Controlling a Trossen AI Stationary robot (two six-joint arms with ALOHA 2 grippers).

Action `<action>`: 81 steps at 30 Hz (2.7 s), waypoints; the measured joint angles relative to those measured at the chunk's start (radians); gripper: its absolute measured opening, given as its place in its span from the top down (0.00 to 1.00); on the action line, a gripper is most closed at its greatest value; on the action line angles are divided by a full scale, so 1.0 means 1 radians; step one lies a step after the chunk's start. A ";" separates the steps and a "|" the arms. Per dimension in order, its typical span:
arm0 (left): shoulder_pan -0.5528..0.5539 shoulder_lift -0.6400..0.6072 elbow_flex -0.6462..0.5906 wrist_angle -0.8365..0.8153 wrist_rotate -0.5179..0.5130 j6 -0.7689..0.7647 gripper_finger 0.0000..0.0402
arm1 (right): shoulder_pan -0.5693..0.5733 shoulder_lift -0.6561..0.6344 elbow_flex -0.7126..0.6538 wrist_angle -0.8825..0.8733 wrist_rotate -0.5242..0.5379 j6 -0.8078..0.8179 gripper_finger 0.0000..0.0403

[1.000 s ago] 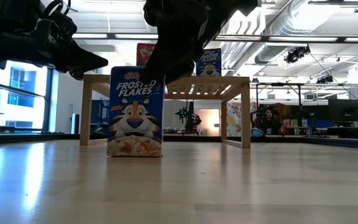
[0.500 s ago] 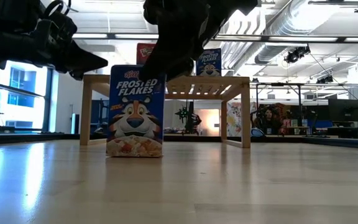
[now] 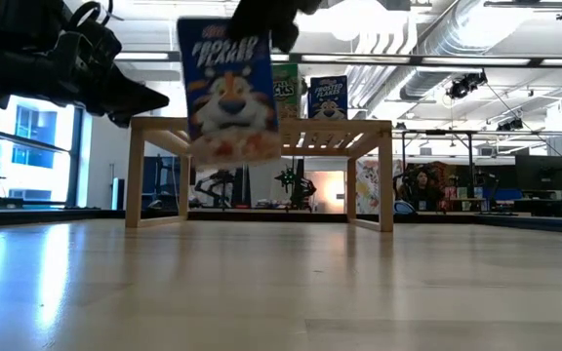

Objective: Stack cereal on shelf
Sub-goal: Put the blue cereal box on the shelf aligned with the other blue cereal boxes

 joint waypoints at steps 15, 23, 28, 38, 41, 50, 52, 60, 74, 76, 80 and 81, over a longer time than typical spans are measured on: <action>0.000 -0.001 0.000 -0.020 0.000 0.000 0.99 | -0.023 -0.047 0.305 -0.420 0.187 -0.064 0.58; 0.000 -0.001 0.000 -0.018 0.000 0.000 0.99 | -0.060 -0.185 0.317 -0.479 0.284 -0.080 0.58; 0.000 -0.001 0.000 -0.017 0.000 0.000 0.99 | -0.185 -0.236 0.317 -0.534 0.309 -0.158 0.58; 0.000 -0.001 0.000 -0.017 0.000 0.000 0.99 | -0.482 -0.245 0.299 -0.526 0.068 -0.286 0.58; 0.000 -0.001 0.000 -0.017 0.000 0.000 0.99 | -0.524 -0.252 0.252 -0.512 0.049 -0.287 0.58; 0.000 -0.001 0.000 -0.015 0.000 0.006 0.99 | -0.553 -0.279 0.090 -0.385 0.046 -0.280 0.59; 0.000 -0.001 0.000 -0.013 0.000 0.006 0.99 | -0.560 -0.279 0.068 -0.363 0.055 -0.265 0.58; 0.000 -0.001 0.000 -0.008 0.000 0.007 0.99 | -0.562 -0.279 0.021 -0.331 0.168 -0.226 0.57; 0.000 -0.001 0.000 -0.009 -0.001 0.007 0.99 | -0.553 -0.310 0.019 -0.331 0.279 -0.213 0.43; 0.000 -0.001 0.000 -0.008 -0.001 0.007 0.99 | -0.552 -0.323 0.019 -0.326 0.279 -0.212 0.43; 0.000 -0.001 0.000 -0.007 -0.001 0.007 0.99 | -0.539 -0.352 0.019 -0.326 0.291 -0.209 0.43; 0.000 -0.001 0.000 -0.007 -0.001 0.007 0.99 | -0.532 -0.361 0.019 -0.325 0.303 -0.205 0.43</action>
